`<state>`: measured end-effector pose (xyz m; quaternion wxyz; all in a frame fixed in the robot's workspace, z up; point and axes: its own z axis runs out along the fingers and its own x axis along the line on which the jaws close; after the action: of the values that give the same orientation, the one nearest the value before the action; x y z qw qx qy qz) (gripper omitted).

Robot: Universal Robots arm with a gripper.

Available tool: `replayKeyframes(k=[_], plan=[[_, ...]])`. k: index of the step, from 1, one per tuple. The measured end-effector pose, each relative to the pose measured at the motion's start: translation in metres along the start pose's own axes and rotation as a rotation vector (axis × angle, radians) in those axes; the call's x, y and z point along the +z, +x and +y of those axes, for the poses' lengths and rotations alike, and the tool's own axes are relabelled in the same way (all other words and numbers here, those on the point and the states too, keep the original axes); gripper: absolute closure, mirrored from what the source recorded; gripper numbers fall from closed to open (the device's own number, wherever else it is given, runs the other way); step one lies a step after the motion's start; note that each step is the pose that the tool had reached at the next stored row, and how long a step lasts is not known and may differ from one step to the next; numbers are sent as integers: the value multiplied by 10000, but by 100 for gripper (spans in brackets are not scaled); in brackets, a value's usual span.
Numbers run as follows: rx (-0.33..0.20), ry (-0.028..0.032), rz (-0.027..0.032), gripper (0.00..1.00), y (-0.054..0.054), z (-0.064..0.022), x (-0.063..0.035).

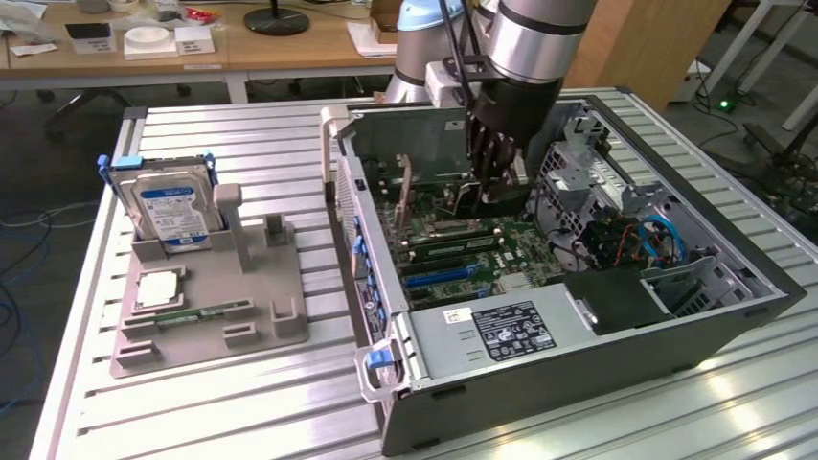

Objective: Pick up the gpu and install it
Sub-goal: 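Insert the gpu into the slot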

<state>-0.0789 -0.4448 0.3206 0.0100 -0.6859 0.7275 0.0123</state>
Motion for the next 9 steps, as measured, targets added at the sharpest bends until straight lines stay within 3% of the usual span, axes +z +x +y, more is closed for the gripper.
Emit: replayKeyframes(k=[9], plan=[[34, 1, 0, 73, 23, 8, 126]])
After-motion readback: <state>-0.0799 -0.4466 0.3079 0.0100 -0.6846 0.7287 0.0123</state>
